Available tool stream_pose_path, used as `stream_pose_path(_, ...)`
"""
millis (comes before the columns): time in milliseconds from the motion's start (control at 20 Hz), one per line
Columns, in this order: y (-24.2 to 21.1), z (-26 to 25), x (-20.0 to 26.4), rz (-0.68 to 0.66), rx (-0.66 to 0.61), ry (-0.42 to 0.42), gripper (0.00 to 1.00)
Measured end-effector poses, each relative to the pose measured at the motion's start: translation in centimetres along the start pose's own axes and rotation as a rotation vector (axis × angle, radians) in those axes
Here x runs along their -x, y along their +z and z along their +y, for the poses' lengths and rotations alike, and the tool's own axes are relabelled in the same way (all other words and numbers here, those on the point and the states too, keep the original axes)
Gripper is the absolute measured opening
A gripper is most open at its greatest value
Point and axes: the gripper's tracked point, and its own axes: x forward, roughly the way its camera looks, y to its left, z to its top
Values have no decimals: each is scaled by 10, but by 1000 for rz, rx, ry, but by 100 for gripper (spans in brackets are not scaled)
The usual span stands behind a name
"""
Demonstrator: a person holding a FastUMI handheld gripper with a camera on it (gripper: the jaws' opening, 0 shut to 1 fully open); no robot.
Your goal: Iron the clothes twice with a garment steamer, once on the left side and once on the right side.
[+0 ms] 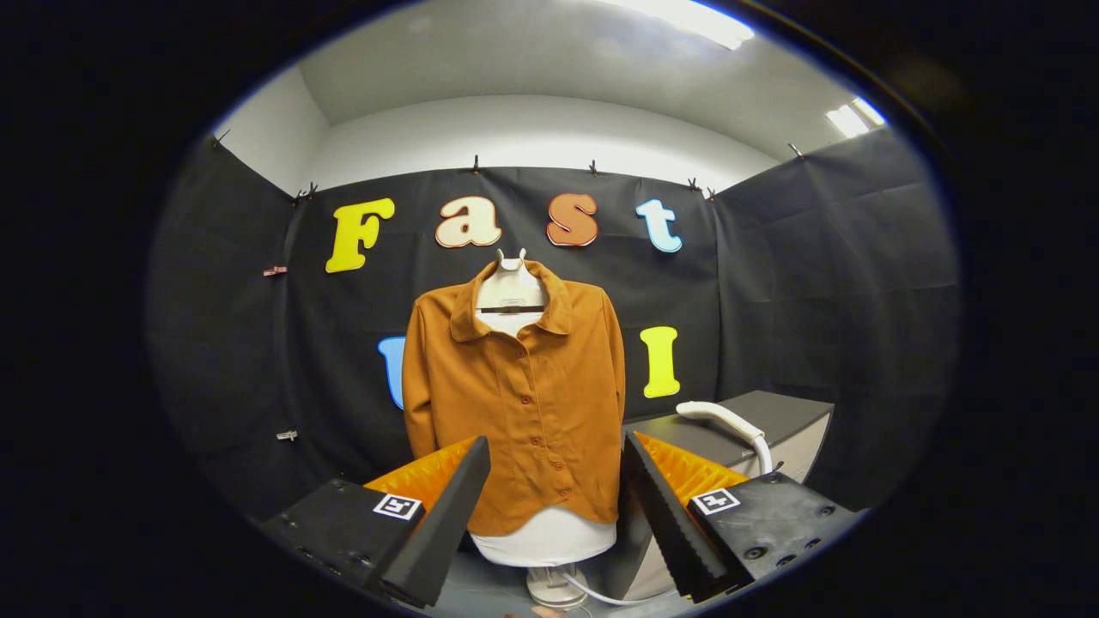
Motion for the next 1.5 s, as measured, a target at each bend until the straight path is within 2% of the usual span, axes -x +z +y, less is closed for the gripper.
stream_pose_path(300,-11,-15,-9,21,30,-67,98)
stream_pose_path(600,-24,-40,-74,27,26,-20,99)
stream_pose_path(950,-14,-131,-159,9,11,-57,100)
stream_pose_path(1050,-12,-154,-180,6,8,-42,99)
stream_pose_path(1500,-40,-257,-263,94,11,-63,98)
